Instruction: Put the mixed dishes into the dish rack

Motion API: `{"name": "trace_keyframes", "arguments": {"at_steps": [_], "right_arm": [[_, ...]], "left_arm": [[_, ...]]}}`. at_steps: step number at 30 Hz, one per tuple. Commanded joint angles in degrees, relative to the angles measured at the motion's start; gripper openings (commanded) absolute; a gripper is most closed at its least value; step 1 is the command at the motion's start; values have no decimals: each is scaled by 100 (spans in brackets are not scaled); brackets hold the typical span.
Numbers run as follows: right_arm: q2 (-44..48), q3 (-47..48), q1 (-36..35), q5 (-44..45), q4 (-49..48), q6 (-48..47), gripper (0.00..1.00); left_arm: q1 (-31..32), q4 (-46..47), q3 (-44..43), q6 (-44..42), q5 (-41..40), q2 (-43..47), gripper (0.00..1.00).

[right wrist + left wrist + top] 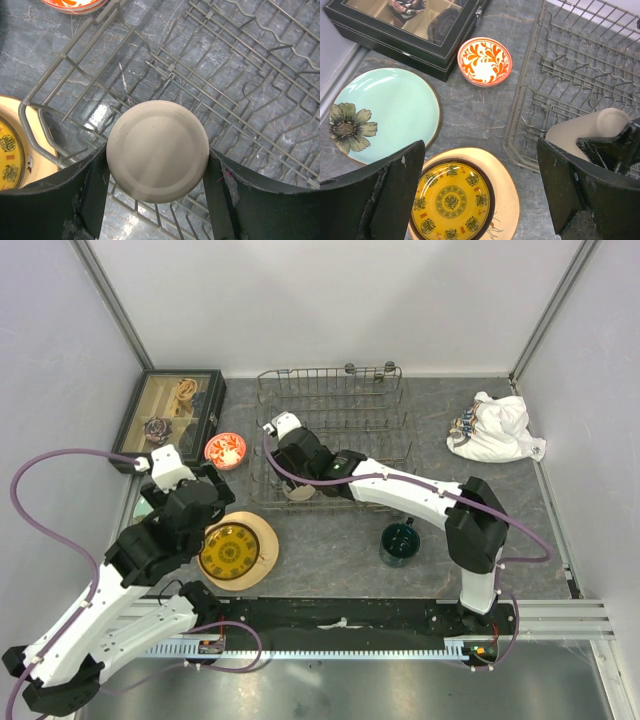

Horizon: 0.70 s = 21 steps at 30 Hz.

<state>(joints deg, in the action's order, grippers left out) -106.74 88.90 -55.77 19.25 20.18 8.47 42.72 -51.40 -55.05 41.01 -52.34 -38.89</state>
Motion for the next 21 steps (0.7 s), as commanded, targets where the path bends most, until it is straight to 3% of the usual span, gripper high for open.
{"name": "trace_keyframes", "arguments": {"at_steps": [1, 12, 21], "right_arm": [[-242, 460, -57, 167, -182, -144, 0], [-734, 866, -154, 123, -59, -249, 0], [-910, 866, -136, 35, 12, -214, 9]], "left_arm": [[-44, -212, -226, 275, -418, 84, 99], [-44, -274, -173, 311, -391, 92, 99], [-44, -283, -68, 337, -356, 154, 99]]}}
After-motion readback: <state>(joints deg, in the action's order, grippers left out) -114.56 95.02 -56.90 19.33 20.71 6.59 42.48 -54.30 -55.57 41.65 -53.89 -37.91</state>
